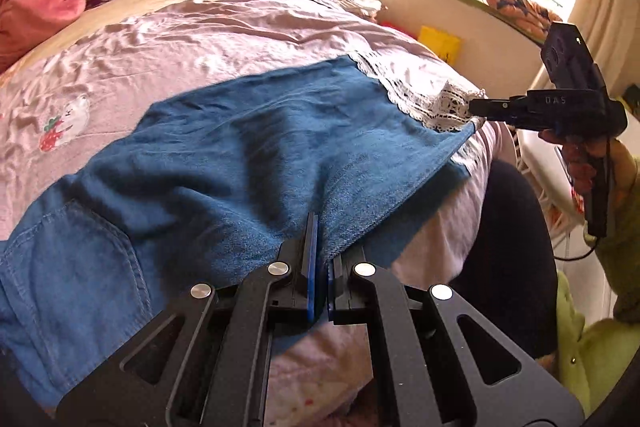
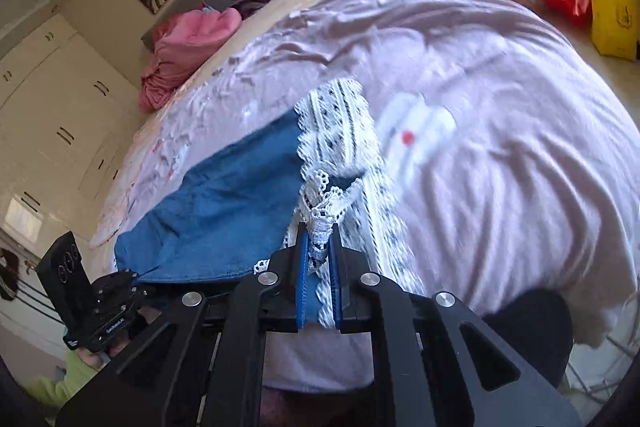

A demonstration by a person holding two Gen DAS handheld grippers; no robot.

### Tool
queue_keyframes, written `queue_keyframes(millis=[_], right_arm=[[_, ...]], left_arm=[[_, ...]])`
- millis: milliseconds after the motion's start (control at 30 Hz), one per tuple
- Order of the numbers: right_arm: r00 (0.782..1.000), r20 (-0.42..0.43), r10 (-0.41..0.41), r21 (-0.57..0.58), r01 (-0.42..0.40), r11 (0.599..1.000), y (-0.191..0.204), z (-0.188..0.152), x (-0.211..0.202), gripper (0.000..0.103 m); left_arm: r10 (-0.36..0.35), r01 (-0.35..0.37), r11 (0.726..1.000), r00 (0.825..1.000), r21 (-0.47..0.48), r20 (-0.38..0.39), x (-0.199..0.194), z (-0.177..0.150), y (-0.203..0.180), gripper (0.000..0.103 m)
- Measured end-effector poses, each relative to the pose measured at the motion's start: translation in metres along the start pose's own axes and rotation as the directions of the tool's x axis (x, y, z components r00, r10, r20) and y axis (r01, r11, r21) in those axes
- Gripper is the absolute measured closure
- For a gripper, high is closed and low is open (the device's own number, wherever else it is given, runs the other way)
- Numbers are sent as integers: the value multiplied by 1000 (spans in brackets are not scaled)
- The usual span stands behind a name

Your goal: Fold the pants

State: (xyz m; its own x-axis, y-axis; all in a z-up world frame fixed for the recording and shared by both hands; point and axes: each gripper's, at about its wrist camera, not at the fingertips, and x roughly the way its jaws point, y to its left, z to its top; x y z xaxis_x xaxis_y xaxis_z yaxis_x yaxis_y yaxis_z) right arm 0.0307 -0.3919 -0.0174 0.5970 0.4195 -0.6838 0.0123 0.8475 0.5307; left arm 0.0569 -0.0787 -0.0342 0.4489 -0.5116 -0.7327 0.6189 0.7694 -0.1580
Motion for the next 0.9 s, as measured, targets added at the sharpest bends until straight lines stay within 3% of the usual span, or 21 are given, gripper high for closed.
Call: queue_keyframes(millis=[467,733,900], right_arm=[[998,-63,-24,41,26,999,-26,-25,13,94],[994,-69,-86,-18,85,996,-19,-28,15,94],[991,-26,-130,-35,129,991,-15,-25,-3,74]], left_arm=[[28,-28,1000,996,3,-89,29,-17,-6,101],[32,-32,999,995,-4,-90,33,-20,-5,100],[11,-12,1000,997,-19,-79,31,-21,-5,98]])
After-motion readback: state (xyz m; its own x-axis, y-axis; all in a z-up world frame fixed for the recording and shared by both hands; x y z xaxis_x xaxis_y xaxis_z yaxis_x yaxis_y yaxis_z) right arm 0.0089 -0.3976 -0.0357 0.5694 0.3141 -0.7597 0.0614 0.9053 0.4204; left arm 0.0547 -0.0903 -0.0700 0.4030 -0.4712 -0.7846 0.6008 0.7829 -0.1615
